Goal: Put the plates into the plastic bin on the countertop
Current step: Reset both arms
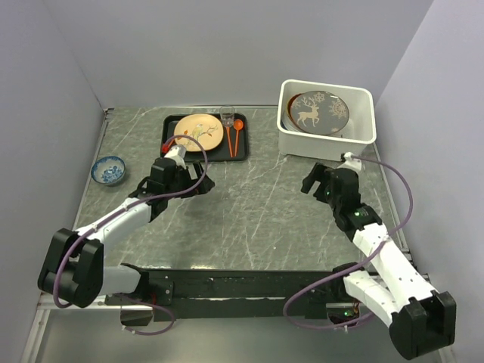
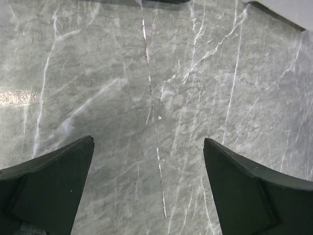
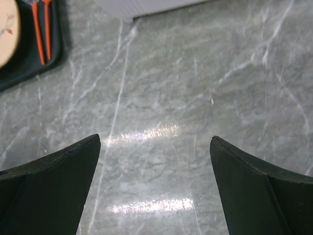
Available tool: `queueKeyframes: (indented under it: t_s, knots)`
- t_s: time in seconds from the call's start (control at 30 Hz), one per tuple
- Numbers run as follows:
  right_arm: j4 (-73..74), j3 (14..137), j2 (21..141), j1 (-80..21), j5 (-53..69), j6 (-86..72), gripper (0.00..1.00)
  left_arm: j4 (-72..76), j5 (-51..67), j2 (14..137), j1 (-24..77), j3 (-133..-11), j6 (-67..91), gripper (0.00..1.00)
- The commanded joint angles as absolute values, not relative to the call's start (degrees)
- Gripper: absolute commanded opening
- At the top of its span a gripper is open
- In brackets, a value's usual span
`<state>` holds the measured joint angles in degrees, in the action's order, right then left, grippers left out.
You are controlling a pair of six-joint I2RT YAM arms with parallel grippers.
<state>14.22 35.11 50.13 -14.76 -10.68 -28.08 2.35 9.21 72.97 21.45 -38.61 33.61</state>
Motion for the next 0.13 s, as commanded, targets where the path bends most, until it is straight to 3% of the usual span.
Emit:
queueKeyframes:
  t_s: [0.0,0.1]
  knots:
    - [9.25,32.44,49.66,-15.12,-9.67,-29.44,1.00,5.88,9.32,69.35,21.71,-39.64,32.34,0.99]
    - [4.60,29.98,50.36,-15.03,-9.75,-28.40,1.00,8.09,8.89,66.64,21.80,-37.44,30.68,1.00]
